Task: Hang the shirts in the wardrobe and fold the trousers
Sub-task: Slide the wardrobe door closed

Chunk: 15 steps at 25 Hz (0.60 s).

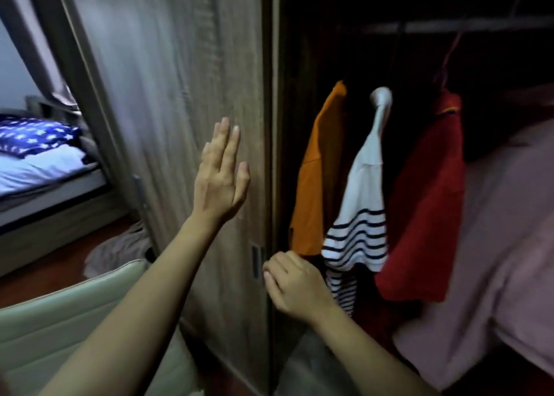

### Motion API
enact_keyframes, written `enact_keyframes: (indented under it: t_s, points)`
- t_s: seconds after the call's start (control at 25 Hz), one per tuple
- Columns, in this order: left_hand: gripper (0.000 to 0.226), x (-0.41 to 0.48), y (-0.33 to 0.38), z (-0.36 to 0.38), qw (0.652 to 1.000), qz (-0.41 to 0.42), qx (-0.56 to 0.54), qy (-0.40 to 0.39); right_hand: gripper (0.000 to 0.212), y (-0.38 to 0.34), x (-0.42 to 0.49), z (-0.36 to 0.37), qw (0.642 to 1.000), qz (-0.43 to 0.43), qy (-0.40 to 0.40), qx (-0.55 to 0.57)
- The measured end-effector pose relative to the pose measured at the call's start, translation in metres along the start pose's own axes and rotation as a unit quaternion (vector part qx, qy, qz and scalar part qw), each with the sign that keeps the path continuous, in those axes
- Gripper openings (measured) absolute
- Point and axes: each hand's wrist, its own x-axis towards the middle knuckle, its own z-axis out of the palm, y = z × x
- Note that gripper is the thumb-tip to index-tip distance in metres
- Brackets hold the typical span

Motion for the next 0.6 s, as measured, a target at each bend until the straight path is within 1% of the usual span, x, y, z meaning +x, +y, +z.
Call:
enact_keyframes:
  t_s: [0.04,0.12,0.2,0.24,0.28,0.36,0.48,0.56,0.6]
  points:
    - [0.053,-0.006,-0.013,0.007,1.0,-0.004,0.007,-0.02,0.017,-0.005,0.001,0.02,0.998,-0.017,-0.052,-0.01]
    - [0.055,-0.016,-0.029,0.024,0.997,0.016,0.019,-0.067,0.015,-0.008,0.001,0.052,0.987,-0.031,-0.151,-0.046]
    - [0.058,-0.028,-0.045,0.047,0.992,0.048,0.006,-0.116,0.017,-0.009,0.004,0.079,0.97,-0.019,-0.227,-0.085]
    - [0.06,-0.034,-0.051,0.058,0.99,0.061,-0.005,-0.127,0.019,-0.007,0.008,0.09,0.959,-0.008,-0.265,-0.104]
    - [0.061,-0.038,-0.056,0.07,0.99,0.075,-0.014,-0.118,0.021,-0.005,0.011,0.1,0.945,-0.001,-0.303,-0.121]
    - [0.061,-0.042,-0.062,0.092,0.993,0.1,-0.013,-0.06,0.028,-0.002,0.021,0.115,0.919,0.011,-0.35,-0.179]
    - [0.061,-0.042,-0.065,0.112,0.993,0.117,0.0,0.024,0.04,-0.005,0.032,0.129,0.89,0.025,-0.371,-0.264]
    - [0.061,-0.041,-0.067,0.122,0.991,0.119,-0.019,0.052,0.044,-0.007,0.039,0.142,0.858,-0.026,-0.412,-0.306]
    - [0.061,-0.043,-0.066,0.124,0.99,0.123,-0.024,0.063,0.043,-0.008,0.043,0.144,0.849,-0.044,-0.412,-0.327]
